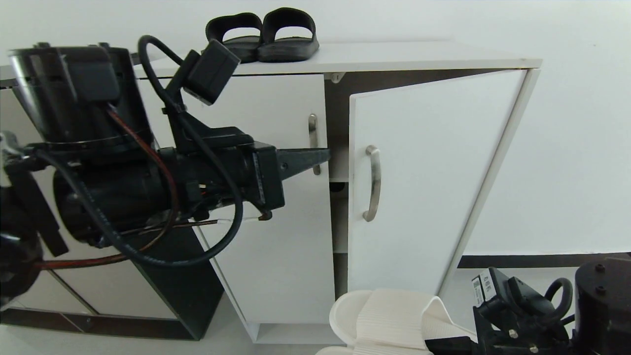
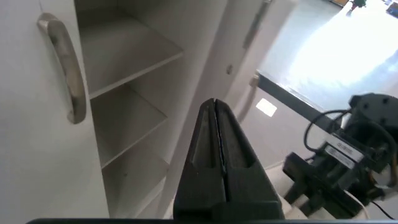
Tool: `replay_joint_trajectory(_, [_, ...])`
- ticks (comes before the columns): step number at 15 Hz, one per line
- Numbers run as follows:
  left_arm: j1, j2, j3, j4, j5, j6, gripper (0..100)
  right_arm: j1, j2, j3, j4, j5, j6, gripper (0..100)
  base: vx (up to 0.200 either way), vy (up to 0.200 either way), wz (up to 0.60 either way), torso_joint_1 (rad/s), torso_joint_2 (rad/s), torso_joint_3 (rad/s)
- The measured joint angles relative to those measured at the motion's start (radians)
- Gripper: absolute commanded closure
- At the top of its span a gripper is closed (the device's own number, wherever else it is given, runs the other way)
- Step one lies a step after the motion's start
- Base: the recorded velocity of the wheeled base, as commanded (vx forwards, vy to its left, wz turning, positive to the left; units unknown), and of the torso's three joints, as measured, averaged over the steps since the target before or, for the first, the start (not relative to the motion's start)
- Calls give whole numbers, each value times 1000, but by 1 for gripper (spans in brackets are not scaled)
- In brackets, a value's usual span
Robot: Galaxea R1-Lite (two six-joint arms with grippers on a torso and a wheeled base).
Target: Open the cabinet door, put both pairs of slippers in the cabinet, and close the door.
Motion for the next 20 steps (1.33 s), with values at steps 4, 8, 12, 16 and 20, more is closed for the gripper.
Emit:
replay_joint_trajectory(4, [7, 128, -89, -39, 27, 0, 100, 6, -33, -42, 153, -6, 3, 100, 0, 0, 0, 0, 0, 0])
replay_joint_trajectory(8, [-2, 224, -111, -107, 41, -1, 100, 39, -60, -71, 225, -11, 9, 100, -100, 0, 0, 1, 1, 0])
replay_joint_trajectory(12, [-31, 229, -46, -188, 59, 1, 100, 113, -95, -76, 269, -10, 24, 100, -200, 0, 0, -4, 0, 4])
replay_joint_trajectory(16, [-239, 217, -6, -219, 126, 1, 100, 185, -110, -73, 278, -10, 26, 100, -50, 0, 0, 1, 2, 1])
replay_joint_trajectory(20, [-231, 210, 21, -307, 149, -26, 100, 188, -111, -81, 276, -78, 29, 100, 0, 0, 0, 0, 0, 0])
